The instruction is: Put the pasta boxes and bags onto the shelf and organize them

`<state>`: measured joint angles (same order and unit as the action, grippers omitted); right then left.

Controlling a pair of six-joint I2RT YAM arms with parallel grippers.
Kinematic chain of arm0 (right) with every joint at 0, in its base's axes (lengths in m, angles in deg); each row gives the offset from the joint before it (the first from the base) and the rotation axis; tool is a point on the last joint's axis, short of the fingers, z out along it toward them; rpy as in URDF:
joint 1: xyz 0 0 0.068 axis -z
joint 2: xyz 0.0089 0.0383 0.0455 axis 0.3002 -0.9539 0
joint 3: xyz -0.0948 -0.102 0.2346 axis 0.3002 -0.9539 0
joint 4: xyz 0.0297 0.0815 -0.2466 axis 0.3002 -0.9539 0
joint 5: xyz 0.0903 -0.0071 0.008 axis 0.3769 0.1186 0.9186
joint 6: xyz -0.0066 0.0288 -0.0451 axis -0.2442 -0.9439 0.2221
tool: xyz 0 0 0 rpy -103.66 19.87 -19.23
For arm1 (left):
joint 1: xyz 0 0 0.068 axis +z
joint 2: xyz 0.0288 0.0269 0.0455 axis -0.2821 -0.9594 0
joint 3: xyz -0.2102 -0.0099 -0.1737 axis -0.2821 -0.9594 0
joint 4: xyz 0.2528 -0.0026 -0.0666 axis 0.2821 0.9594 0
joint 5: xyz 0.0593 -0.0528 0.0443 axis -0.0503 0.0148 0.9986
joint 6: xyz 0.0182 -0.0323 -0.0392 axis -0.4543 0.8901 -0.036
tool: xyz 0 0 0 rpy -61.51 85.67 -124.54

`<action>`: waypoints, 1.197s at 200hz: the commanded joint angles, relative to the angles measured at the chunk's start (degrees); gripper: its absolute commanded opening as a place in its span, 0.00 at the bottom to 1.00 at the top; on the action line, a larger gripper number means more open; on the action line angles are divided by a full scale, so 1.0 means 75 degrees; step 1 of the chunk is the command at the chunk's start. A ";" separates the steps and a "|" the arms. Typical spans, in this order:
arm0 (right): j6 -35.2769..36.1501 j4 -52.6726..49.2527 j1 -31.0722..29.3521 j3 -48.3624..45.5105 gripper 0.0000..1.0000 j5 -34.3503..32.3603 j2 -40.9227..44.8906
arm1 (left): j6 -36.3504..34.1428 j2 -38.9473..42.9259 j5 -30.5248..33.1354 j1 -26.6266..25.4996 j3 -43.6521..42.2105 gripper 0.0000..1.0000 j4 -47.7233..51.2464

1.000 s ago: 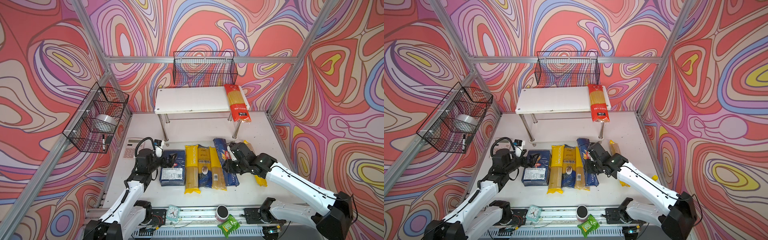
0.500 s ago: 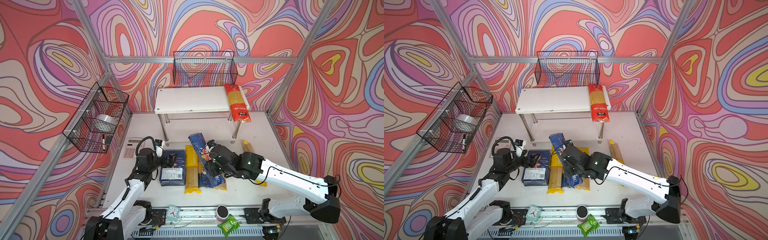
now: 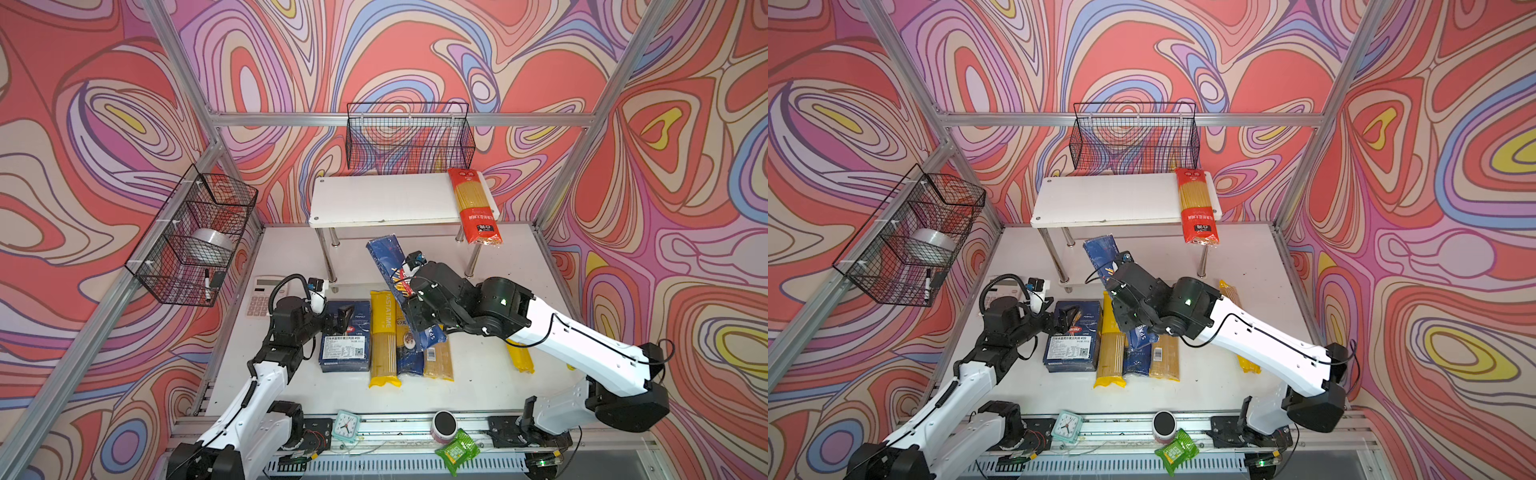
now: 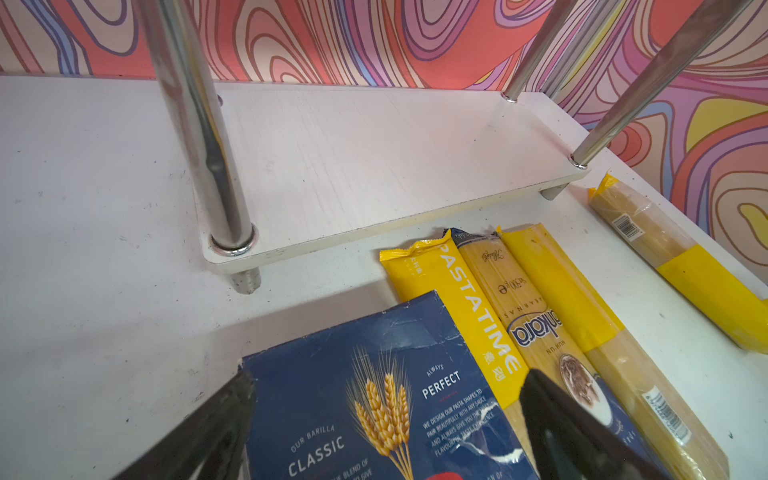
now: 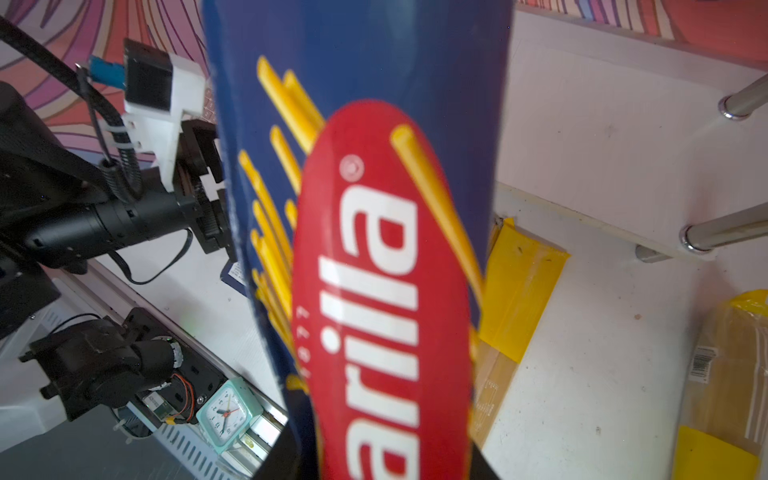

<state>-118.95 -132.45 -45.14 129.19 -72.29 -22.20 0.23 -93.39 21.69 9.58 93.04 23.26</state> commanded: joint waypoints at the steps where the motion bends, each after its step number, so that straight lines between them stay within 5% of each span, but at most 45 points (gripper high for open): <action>1: 0.0221 -0.0238 0.0004 0.1132 0.37 -0.0595 -0.0189 | -0.0043 0.0041 0.0018 -0.0024 -0.0085 1.00 -0.0125; 102: 0.1462 -0.1520 0.1973 0.5261 0.38 0.0110 -0.2441 | -0.0043 0.0164 0.0013 -0.0029 -0.0150 1.00 -0.0154; 239: 0.2242 -0.0004 0.3982 0.5627 0.43 0.0398 -0.3332 | -0.0085 0.0106 -0.0088 -0.0029 -0.0113 1.00 -0.0125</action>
<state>-104.08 -142.39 -17.14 167.92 -69.23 -46.27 0.20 -92.88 21.63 9.58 92.61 23.26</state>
